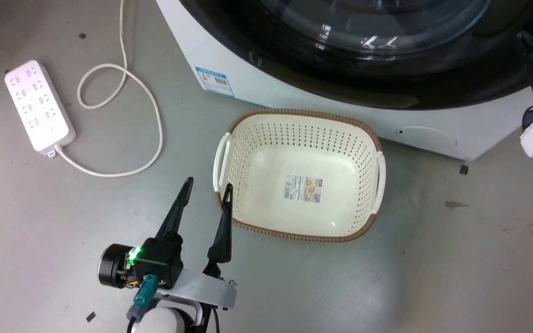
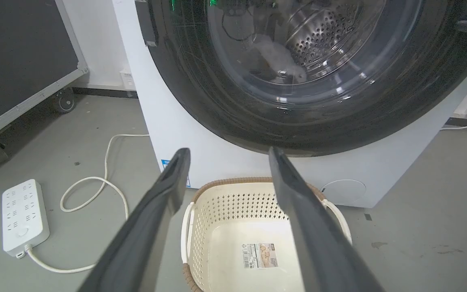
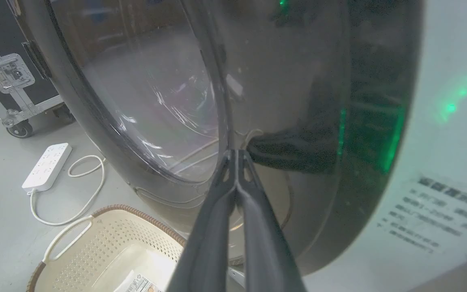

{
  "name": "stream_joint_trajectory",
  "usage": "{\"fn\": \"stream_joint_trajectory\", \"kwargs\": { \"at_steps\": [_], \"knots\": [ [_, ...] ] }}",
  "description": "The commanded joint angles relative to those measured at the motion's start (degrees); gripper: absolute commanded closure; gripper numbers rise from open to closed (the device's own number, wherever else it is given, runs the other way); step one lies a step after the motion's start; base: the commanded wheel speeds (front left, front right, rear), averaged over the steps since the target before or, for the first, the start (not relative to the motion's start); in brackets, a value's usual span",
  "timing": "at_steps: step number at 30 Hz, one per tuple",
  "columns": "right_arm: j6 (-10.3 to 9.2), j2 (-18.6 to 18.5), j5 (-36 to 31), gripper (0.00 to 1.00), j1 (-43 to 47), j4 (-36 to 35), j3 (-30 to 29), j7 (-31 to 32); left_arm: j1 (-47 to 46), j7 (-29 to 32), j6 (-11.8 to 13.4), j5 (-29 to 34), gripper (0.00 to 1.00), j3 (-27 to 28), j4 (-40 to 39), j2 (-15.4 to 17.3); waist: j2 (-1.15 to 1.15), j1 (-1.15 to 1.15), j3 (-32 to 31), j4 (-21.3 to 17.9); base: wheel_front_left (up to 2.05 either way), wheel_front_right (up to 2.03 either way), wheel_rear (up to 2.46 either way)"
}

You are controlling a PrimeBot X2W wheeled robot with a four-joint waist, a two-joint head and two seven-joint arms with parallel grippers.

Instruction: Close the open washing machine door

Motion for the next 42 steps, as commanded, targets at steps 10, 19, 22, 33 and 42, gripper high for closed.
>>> {"fn": "stream_joint_trajectory", "kwargs": {
  "at_steps": [10, 19, 22, 33, 42],
  "knots": [
    [-0.64, 3.90, -0.27, 0.00, 8.61, 2.72, 0.17, -7.73, 3.05, -0.25, -0.12, -1.47, 0.00, 3.67, 1.69, -0.04, 0.00, 0.00, -11.85, -4.09, 0.00, 0.00, 0.00],
    [-0.64, 10.86, -12.91, 0.00, 27.91, -12.03, -10.29, -8.52, 7.77, -0.25, -2.35, -3.38, 0.00, 7.13, 3.37, -0.02, 0.00, 0.00, -19.84, -9.54, 0.00, 0.00, 0.00],
    [-0.64, 14.93, -16.83, 0.00, 34.57, -17.08, -14.70, -8.53, 8.69, -0.25, -3.63, -2.76, 0.00, 7.28, 4.20, 0.09, 0.00, 0.00, -21.21, -11.01, 0.00, 0.00, 0.00],
    [-0.64, 25.07, -26.08, 0.00, 49.38, -26.17, -20.27, -8.54, 10.04, -0.25, -3.47, -0.89, 0.00, 7.97, 7.52, 0.23, 0.00, 0.00, -22.61, -13.34, 0.00, 0.00, 0.00],
    [-0.58, 25.86, -26.26, 1.00, 49.07, -26.49, -20.29, -8.24, 9.97, 0.11, -3.41, -0.83, 1.00, 7.78, 7.84, 0.05, 0.00, 0.00, -22.70, -13.18, 0.00, 0.00, 0.00]
  ]
}}
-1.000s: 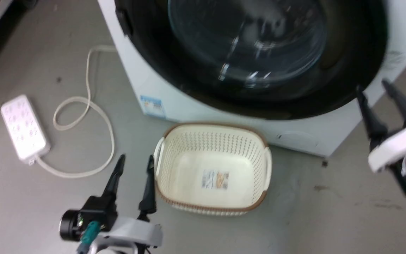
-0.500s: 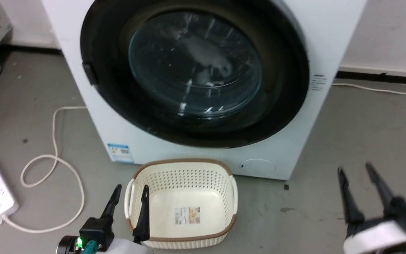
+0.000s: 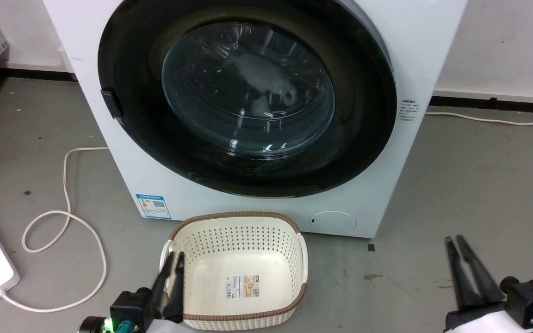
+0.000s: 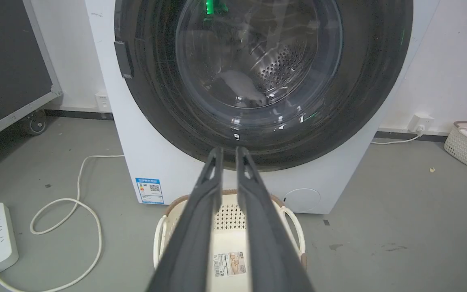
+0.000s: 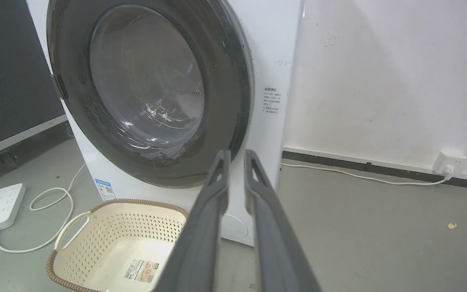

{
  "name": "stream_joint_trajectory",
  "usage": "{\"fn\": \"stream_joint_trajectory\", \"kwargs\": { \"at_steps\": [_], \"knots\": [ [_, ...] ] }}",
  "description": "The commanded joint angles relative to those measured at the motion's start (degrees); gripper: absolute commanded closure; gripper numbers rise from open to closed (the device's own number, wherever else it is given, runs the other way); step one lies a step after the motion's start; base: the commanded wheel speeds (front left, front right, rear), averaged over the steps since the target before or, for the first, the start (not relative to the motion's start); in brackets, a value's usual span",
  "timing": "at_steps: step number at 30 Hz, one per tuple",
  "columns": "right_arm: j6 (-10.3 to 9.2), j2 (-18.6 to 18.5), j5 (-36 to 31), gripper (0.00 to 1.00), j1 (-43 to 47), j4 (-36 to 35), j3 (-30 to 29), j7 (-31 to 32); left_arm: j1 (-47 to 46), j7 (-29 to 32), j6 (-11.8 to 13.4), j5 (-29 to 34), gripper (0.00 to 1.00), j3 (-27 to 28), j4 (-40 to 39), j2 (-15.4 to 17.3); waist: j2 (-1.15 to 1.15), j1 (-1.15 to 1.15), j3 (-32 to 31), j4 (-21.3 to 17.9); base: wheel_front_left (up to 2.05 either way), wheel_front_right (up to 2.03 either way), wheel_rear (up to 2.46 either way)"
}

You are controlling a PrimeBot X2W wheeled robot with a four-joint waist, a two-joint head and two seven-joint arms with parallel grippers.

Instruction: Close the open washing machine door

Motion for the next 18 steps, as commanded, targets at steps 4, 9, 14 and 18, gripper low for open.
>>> {"fn": "stream_joint_trajectory", "kwargs": {
  "at_steps": [4, 9, 14, 18],
  "knots": [
    [0.00, 0.04, -0.08, 1.00, -0.07, -0.17, 0.13, 0.45, -0.04, 0.46, 0.05, 0.22, 1.00, 0.22, -0.33, 0.01, 0.00, 0.00, 0.00, 0.04, 0.00, 0.00, 0.00],
    [0.00, 0.08, -0.18, 1.00, -0.17, -0.36, 0.28, 1.03, -0.08, 1.04, 0.11, 0.50, 1.00, 0.45, -0.75, 0.01, 0.00, 0.00, 0.01, 0.09, 0.00, 0.00, 0.00],
    [-0.01, 0.13, -0.28, 1.00, -0.26, -0.56, 0.44, 1.62, -0.13, 1.63, 0.17, 0.79, 1.00, 0.69, -1.17, 0.00, 0.00, 0.00, 0.01, 0.14, 0.00, 0.00, 0.00],
    [-0.01, 0.16, -0.36, 1.00, -0.34, -0.72, 0.56, 2.10, -0.16, 2.10, 0.22, 1.01, 1.00, 0.88, -1.51, 0.00, 0.00, 0.00, 0.01, 0.19, 0.00, 0.00, 0.00]
  ]
}}
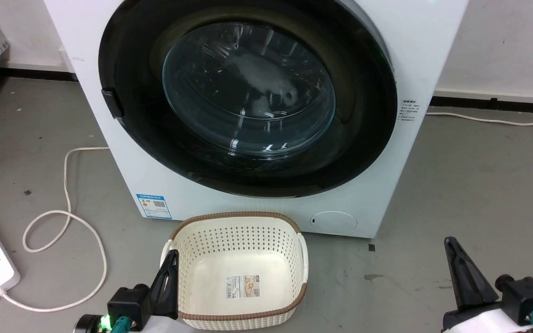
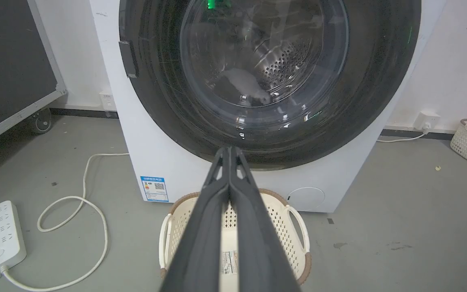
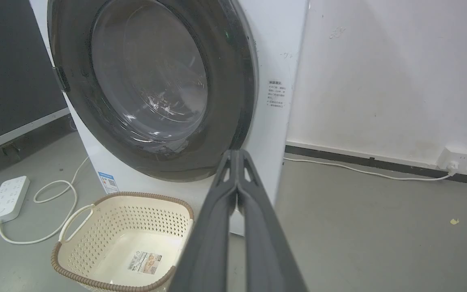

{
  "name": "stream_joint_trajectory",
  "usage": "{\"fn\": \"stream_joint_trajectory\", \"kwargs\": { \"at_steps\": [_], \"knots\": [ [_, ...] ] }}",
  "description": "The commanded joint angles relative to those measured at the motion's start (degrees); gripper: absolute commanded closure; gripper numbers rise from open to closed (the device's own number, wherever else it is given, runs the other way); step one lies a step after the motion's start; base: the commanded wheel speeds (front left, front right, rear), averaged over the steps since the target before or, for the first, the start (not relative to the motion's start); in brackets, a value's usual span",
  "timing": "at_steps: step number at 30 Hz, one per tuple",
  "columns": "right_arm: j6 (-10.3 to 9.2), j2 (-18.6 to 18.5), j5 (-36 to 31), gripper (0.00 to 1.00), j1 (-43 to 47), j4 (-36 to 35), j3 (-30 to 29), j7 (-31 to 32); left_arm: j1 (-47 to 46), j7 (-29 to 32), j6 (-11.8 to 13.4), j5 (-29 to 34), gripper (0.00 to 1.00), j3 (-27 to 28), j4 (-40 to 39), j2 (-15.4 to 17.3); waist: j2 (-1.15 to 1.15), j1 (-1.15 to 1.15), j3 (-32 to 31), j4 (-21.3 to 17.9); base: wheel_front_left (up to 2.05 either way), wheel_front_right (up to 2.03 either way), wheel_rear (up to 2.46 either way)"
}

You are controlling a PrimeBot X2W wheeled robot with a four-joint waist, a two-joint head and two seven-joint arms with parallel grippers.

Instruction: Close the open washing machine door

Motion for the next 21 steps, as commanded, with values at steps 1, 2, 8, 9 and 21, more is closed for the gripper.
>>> {"fn": "stream_joint_trajectory", "kwargs": {
  "at_steps": [1, 2, 8, 9, 21],
  "knots": [
    [-0.01, 0.16, -0.32, 1.00, -0.33, -0.48, 0.12, 0.19, -0.17, 0.19, 0.20, 0.53, 1.00, 0.14, -0.41, 0.03, 0.00, 0.00, 0.00, 0.01, 0.00, 0.00, 0.00],
    [-0.01, 0.17, -0.34, 1.00, -0.35, -0.52, 0.15, 0.31, -0.18, 0.31, 0.21, 0.59, 1.00, 0.19, -0.49, 0.03, 0.00, 0.00, 0.00, 0.02, 0.00, 0.00, 0.00],
    [-0.01, 0.22, -0.46, 1.00, -0.46, -0.76, 0.33, 1.02, -0.23, 1.01, 0.28, 0.93, 1.00, 0.48, -1.00, 0.03, 0.00, 0.00, 0.01, 0.08, 0.00, 0.00, 0.00],
    [-0.01, 0.22, -0.48, 1.00, -0.48, -0.80, 0.36, 1.13, -0.24, 1.13, 0.30, 0.98, 1.00, 0.52, -1.09, 0.03, 0.00, 0.00, 0.01, 0.09, 0.00, 0.00, 0.00],
    [-0.02, 0.33, -0.72, 1.00, -0.71, -1.27, 0.73, 2.54, -0.35, 2.53, 0.44, 1.66, 1.00, 1.09, -2.10, 0.02, 0.00, 0.00, 0.02, 0.22, 0.00, 0.00, 0.00]
  ]
}}
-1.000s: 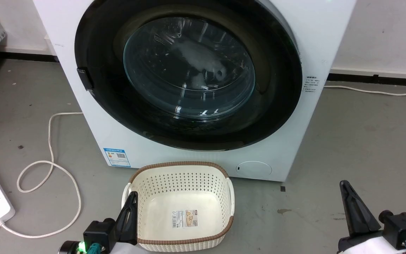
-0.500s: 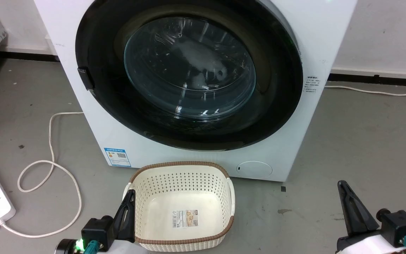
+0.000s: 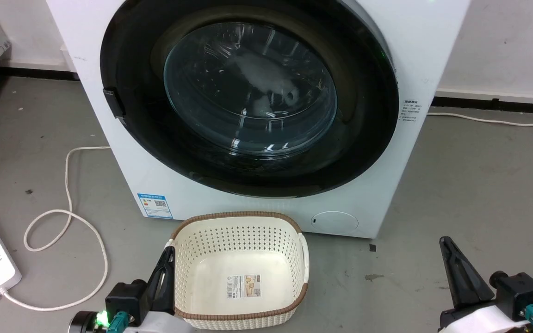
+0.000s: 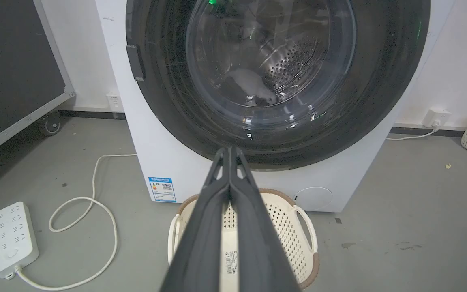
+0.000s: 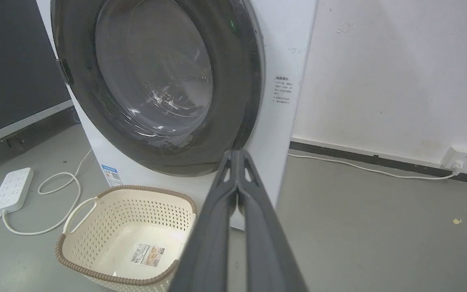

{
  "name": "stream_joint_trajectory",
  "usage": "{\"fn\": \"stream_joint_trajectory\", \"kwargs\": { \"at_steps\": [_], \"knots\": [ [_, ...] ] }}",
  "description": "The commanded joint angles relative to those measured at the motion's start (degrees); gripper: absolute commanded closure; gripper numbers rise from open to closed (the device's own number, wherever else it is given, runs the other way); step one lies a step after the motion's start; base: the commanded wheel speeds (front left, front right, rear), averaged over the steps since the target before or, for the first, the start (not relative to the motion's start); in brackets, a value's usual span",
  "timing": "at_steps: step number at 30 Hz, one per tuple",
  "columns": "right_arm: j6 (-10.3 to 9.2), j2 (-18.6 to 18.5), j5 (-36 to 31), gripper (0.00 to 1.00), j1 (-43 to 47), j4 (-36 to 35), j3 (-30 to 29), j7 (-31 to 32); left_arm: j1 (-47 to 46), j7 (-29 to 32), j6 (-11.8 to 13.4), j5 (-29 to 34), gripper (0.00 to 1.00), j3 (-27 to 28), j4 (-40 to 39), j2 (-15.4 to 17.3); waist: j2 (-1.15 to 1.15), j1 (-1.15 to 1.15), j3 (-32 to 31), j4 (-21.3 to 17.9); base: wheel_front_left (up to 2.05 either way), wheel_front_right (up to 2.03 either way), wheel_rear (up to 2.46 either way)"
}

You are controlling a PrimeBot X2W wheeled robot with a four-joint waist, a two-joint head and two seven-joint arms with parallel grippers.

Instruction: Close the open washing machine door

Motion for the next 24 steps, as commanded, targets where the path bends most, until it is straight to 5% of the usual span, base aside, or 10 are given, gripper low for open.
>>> {"fn": "stream_joint_trajectory", "kwargs": {
  "at_steps": [1, 24],
  "knots": [
    [-0.02, 0.26, -0.32, 1.00, -0.55, -0.46, 0.17, 0.28, -0.35, 0.37, 0.14, 0.46, 1.00, 0.29, -0.43, 0.03, 0.00, -0.01, 0.00, 0.01, 0.00, 0.00, 0.00],
    [-0.03, 0.47, -0.82, 1.00, -1.03, -1.45, 0.93, 3.22, -0.58, 3.30, 0.44, 1.87, 1.00, 1.47, -2.54, 0.01, 0.00, -0.01, 0.02, 0.27, 0.00, 0.00, 0.00]
  ]
}}
